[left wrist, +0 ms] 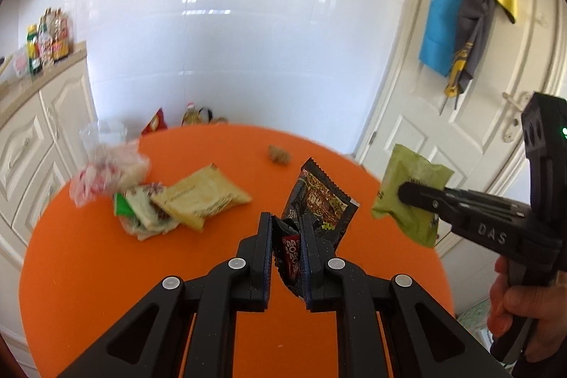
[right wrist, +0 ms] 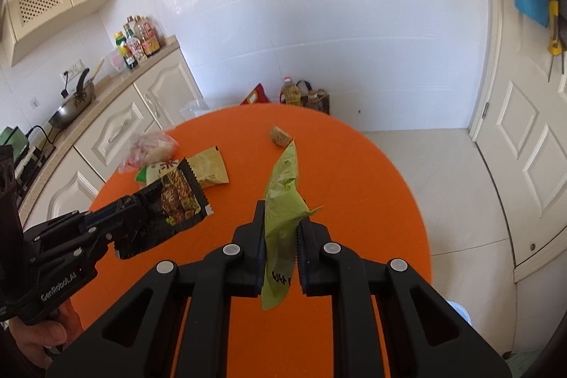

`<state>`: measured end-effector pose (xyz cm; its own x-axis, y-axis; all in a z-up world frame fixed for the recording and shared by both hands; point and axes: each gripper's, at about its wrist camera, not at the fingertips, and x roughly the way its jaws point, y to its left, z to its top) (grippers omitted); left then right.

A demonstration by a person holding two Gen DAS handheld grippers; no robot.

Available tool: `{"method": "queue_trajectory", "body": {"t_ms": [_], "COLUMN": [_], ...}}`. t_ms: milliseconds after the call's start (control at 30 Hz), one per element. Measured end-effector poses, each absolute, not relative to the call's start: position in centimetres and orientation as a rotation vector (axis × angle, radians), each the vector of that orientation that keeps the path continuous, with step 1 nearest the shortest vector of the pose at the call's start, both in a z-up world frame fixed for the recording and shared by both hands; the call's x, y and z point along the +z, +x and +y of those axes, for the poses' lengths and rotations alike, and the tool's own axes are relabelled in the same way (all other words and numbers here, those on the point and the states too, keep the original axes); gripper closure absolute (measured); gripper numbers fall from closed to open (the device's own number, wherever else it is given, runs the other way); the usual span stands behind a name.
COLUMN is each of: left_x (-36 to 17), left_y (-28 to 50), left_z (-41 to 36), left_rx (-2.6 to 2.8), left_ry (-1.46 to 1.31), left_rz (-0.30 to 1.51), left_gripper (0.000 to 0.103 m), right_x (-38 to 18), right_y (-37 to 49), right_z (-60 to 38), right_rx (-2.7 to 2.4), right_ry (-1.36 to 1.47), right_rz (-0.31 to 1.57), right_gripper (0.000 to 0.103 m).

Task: Collect trash
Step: 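Carry the black packet and green packet to the blue bin and open both tools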

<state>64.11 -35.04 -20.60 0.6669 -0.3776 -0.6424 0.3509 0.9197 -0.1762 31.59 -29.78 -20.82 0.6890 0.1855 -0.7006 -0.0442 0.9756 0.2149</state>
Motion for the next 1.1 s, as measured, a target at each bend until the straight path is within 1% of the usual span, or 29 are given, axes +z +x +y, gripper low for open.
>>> {"method": "queue_trajectory", "body": {"t_ms": [100,133,200,267,367,567,700,733,933,1100], "left_x": [-18.9,-18.4,-16.4,-15.7,-15.5,-15.6,-16.2,-15.9,-19.0,-22.6], "left_y": [55.3,51.7,47.4,48.7,47.0,46.3,47.2,47.7,49.4,52.0], "left_z": [-33.0,-30.5,-26.4,-26.2,-28.0,-34.1,-38.5,-39.4,-47.1,-53.0], "left_rx": [-0.448,-0.463,-0.502,-0.541,-0.603,-0.734,-0.818,-0.832,-0.925,-0.938], "left_ry": [-0.022,-0.017,-0.003,0.007,0.021,0.046,0.07,0.075,0.127,0.155], "left_rz": [0.694,0.684,0.658,0.644,0.627,0.624,0.663,0.676,0.804,0.965], "left_gripper": [0.094,0.094,0.094,0.094,0.094,0.094,0.094,0.094,0.093,0.093], "right_x": [-19.1,-18.5,-17.4,-16.5,-15.5,-14.9,-15.4,-15.7,-19.4,-25.6], "right_y": [29.4,28.7,26.8,25.1,22.7,17.9,15.0,14.5,12.4,12.1], "right_z": [-31.0,-31.6,-33.2,-34.8,-37.4,-43.5,-47.6,-48.6,-53.5,-57.0], "right_rx": [0.098,0.086,0.051,0.011,-0.054,-0.199,-0.297,-0.321,-0.417,-0.451], "right_ry": [0.186,0.189,0.199,0.207,0.218,0.265,0.302,0.309,0.375,0.463], "right_rz": [0.76,0.745,0.716,0.691,0.667,0.643,0.644,0.649,0.717,0.829], "right_gripper": [0.09,0.09,0.09,0.09,0.09,0.09,0.09,0.09,0.09,0.09]}}
